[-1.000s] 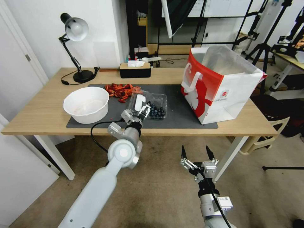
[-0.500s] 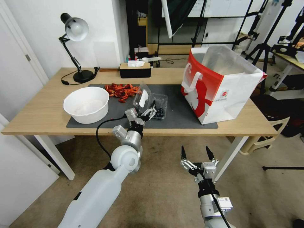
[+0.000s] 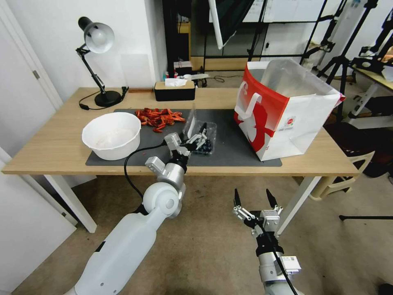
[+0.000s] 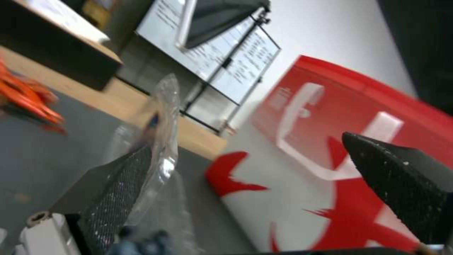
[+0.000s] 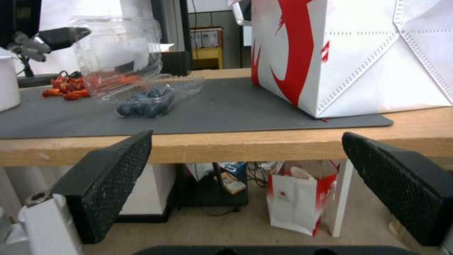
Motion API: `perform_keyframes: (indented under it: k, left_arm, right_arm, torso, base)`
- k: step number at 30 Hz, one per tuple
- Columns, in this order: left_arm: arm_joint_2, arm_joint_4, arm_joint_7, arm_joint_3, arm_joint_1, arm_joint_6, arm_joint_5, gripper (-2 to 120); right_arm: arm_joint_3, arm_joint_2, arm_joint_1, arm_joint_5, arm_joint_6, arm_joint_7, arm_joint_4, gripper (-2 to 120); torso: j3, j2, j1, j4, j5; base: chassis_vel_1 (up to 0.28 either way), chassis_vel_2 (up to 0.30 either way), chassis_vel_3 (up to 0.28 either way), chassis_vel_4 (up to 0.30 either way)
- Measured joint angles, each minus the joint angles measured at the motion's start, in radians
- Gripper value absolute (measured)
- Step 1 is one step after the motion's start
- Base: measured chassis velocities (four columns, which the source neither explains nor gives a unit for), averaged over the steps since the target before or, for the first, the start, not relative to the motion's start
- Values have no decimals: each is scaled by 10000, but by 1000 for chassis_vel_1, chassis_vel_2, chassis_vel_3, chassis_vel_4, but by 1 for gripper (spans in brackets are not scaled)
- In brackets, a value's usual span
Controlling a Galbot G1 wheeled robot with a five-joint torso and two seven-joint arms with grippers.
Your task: Close the takeout container lid, then place the container into the takeout bag.
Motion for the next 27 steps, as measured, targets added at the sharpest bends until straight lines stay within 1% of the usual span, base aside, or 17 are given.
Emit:
perform_keyframes:
  k: [2,3,4,5,6,7,9,10,12,14,17,18,19,21,24,25,27]
  left_arm:
    - [1,-81,306,7,-2,217,-648,100]
    - [1,-81,306,7,-2,217,-648,100]
    - [-3,-102,387,21,-12,347,-945,100]
    - [-23,-105,403,82,-57,573,-1465,100]
    - [-41,-100,373,110,-93,673,-1718,100]
    - [-41,-100,373,110,-93,673,-1718,100]
    - [-101,-81,145,129,-206,947,-2359,100]
    - [-101,-81,145,129,-206,947,-2359,100]
    - [-160,-13,-158,129,-352,1179,-2907,100]
    - [-181,19,-277,124,-410,1254,-3093,100]
    - [-285,108,-909,54,-644,1671,-3883,100]
    - [-285,108,-909,54,-644,1671,-3883,100]
    - [-329,126,-1179,5,-727,1881,-4111,100]
    - [-378,158,-1499,-43,-806,2121,-4364,100]
    - [-397,180,-1648,-58,-839,2219,-4476,100]
    - [-421,214,-1905,-70,-879,2369,-4625,100]
    - [-424,220,-1969,-70,-889,2405,-4651,100]
  right_arm:
    - [-1,3,0,-20,1,2,-1,100]
    - [-1,3,0,-20,1,2,-1,100]
    - [-1,3,0,-24,2,4,-1,100]
    - [-1,4,0,-24,2,5,-1,100]
    - [-1,5,1,-24,3,6,-2,100]
    - [-1,5,1,-24,3,6,-2,100]
    - [-2,15,0,-25,6,6,-6,100]
    - [-2,15,0,-25,6,6,-6,100]
    - [-9,21,-5,-29,12,6,-15,100]
    - [-9,21,-6,-30,15,6,-21,100]
    - [-13,22,4,-34,19,3,-49,100]
    - [-13,22,4,-34,19,3,-49,100]
    - [-14,23,13,-34,20,3,-57,100]
    - [-17,22,23,-34,20,2,-68,100]
    - [-18,23,30,-34,20,1,-73,100]
    - [-18,26,51,-34,19,0,-80,100]
    - [-19,25,56,-33,16,-1,-81,100]
  torso:
    - [0,0,0,0,0]
    - [0,0,0,0,0]
    - [0,0,0,1,0]
    - [0,0,0,0,0]
    - [0,0,0,0,0]
    - [0,0,0,0,0]
    - [0,0,1,0,0]
    - [0,0,1,0,0]
    - [0,0,0,0,0]
    - [0,0,0,0,0]
    - [0,0,0,0,0]
    - [0,0,0,0,0]
    - [0,0,1,0,0]
    - [0,0,0,0,0]
    - [0,0,1,0,0]
    - [0,0,1,0,0]
    - [0,0,0,0,0]
  base:
    - [0,0,0,0]
    - [0,0,0,0]
    - [0,0,0,0]
    - [0,0,0,0]
    - [0,0,0,0]
    - [0,0,0,0]
    - [0,0,0,0]
    - [0,0,0,0]
    - [0,0,0,0]
    - [0,0,0,0]
    - [0,0,0,0]
    - [0,0,0,0]
    - [0,0,0,0]
    - [0,0,0,0]
    - [0,0,0,0]
    - [0,0,0,0]
    - [0,0,0,0]
